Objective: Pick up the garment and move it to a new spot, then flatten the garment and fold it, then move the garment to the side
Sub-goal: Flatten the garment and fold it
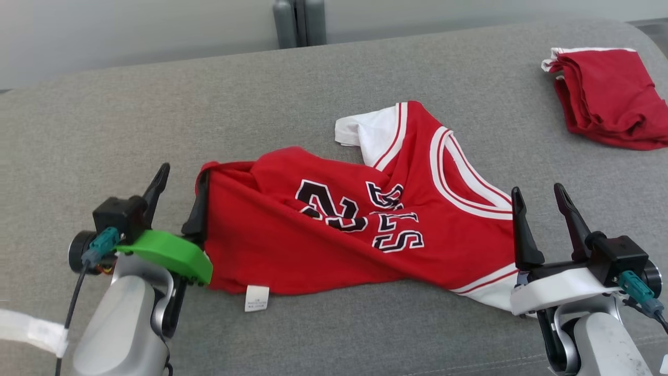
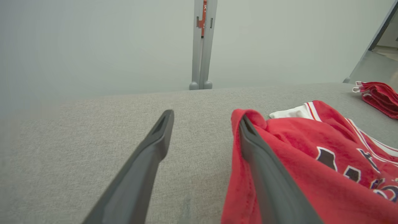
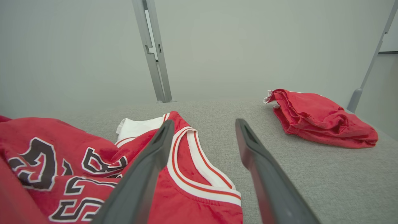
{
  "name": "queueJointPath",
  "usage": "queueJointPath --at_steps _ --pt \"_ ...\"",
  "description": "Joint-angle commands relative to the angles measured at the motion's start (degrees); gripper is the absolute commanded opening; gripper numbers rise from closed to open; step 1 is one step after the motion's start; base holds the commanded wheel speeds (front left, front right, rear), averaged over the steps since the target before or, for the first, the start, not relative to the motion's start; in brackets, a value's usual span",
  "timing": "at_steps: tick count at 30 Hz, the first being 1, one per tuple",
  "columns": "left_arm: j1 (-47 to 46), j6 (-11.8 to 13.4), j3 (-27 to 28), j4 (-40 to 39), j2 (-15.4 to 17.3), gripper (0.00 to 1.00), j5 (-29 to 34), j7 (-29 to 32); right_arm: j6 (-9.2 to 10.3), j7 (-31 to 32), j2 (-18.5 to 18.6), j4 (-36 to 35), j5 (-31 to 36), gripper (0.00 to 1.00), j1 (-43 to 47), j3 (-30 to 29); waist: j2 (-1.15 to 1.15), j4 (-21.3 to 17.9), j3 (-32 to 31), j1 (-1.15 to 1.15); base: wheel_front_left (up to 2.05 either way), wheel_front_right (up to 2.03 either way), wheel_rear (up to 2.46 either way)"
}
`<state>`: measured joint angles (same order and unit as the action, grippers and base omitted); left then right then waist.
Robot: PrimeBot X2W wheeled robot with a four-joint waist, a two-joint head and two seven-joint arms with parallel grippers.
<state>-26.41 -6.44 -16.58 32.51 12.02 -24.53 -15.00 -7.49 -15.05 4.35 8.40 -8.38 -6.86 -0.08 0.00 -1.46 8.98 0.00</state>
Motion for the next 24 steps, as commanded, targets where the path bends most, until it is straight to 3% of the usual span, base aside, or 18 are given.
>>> queueJointPath --at_steps 1,10,24 --pt "2.37 0.30 1.03 -0.58 0.06 1.00 0.49 -0.19 -0.01 -0.17 0.11 0.15 0.13 1.00 0.92 -0.05 0.00 1.72 -1.97 0.00 0.00 0.00 0.00" --pt "10.10 -0.42 2.95 -3.65 -1.21 1.00 2.27 -0.20 -0.01 -0.16 0.26 0.67 -0.15 1.00 2.20 -0.10 0.00 2.87 -4.03 0.00 0.00 0.00 0.00" --pt "10.01 -1.01 -3.32 -1.82 -3.86 1.00 1.67 -0.21 -0.01 -0.16 0.16 0.66 -0.52 1.00 3.15 0.10 0.00 2.12 -5.19 0.00 0.00 0.00 0.00"
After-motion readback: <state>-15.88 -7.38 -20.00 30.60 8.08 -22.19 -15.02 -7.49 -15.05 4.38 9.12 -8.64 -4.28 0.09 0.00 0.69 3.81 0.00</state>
